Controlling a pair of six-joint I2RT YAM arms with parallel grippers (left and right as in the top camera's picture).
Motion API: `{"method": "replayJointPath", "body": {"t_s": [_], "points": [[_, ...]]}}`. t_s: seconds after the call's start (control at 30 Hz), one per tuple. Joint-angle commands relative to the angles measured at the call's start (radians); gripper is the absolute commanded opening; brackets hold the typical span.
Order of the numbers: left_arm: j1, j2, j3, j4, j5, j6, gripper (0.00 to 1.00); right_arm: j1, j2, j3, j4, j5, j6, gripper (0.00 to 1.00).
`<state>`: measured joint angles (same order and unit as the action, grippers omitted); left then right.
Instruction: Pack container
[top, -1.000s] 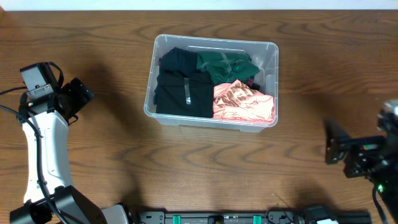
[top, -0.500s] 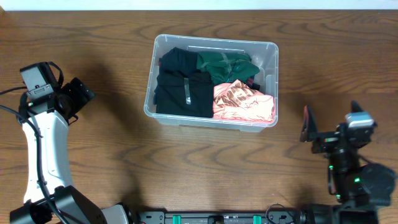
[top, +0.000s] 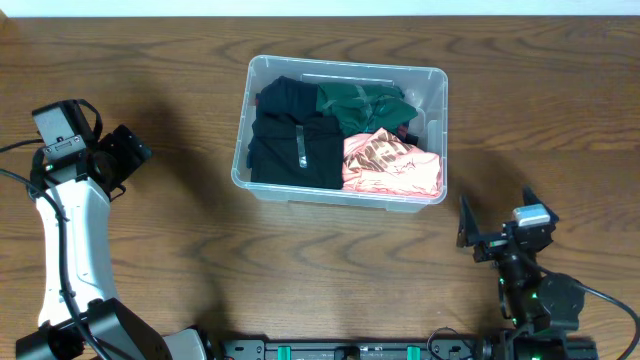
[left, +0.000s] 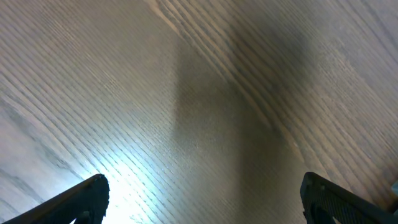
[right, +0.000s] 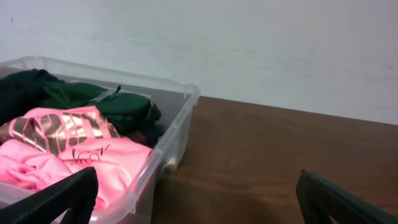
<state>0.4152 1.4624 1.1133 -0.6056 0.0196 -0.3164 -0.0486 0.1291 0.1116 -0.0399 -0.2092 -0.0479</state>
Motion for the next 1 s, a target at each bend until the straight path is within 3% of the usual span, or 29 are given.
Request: {"method": "replayJointPath", "body": {"t_s": [0.0,0.97], "points": [[0.003,-0.003,0.014,-0.004,-0.005,0.008,0.98,-0.012,-0.037,-0.046,0.002,-0.008,0.010,0.99],[0.003,-0.003,0.014,-0.004,-0.005,0.008,0.98,-0.009,-0.124,-0.106,-0.016,0.003,-0.021,0.99]]}}
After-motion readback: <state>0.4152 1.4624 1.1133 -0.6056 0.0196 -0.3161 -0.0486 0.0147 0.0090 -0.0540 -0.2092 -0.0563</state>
